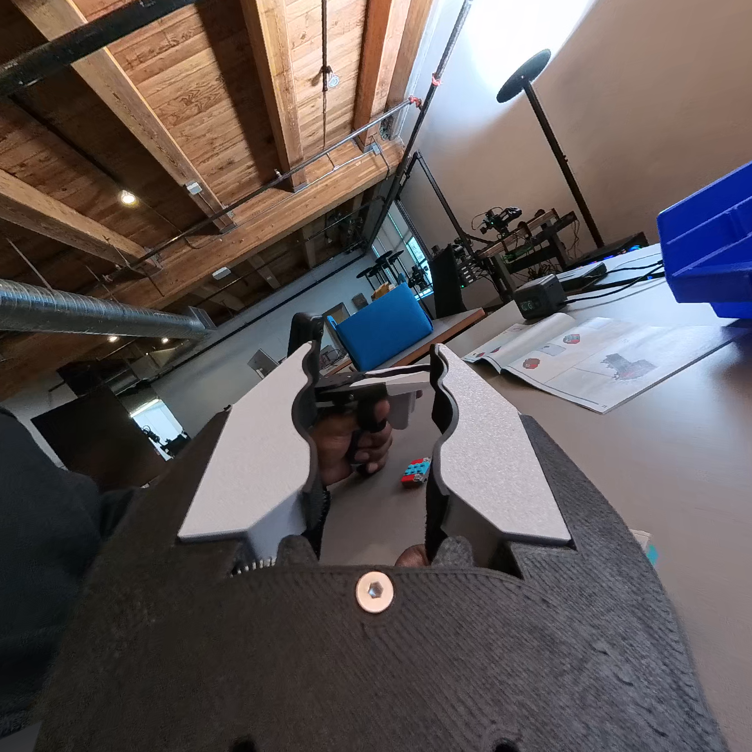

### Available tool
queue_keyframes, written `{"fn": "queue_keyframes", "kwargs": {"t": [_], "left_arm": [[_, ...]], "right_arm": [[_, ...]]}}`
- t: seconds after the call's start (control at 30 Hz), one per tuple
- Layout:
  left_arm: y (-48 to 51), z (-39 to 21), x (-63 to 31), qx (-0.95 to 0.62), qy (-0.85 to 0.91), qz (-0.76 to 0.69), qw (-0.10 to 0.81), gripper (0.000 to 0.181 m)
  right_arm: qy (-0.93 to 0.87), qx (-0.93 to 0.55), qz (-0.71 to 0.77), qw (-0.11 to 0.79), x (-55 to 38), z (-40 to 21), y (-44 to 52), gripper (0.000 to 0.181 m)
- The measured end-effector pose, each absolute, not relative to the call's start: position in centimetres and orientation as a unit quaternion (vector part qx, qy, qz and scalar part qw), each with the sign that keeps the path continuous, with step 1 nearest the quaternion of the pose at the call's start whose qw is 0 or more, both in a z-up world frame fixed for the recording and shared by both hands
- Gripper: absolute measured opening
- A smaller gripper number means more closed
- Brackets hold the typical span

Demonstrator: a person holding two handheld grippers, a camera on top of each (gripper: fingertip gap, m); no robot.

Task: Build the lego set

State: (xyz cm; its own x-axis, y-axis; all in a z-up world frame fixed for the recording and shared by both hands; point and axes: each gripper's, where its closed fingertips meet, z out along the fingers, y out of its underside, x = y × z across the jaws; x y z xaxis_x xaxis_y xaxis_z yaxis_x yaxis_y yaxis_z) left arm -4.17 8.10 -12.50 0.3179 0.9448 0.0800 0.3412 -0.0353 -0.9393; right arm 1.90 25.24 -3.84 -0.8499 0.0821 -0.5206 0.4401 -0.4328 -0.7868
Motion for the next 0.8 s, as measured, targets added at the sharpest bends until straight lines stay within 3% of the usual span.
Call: {"fn": "queue_keyframes", "kwargs": {"t": [0.8], "left_arm": [[8.21,-12.79,-3.99,-0.647,-0.505,0.294,0.489,0.041]], "right_arm": [[0.52,0.255,-0.808,0.108,1.6,-3.91,25.52,0.055]]}}
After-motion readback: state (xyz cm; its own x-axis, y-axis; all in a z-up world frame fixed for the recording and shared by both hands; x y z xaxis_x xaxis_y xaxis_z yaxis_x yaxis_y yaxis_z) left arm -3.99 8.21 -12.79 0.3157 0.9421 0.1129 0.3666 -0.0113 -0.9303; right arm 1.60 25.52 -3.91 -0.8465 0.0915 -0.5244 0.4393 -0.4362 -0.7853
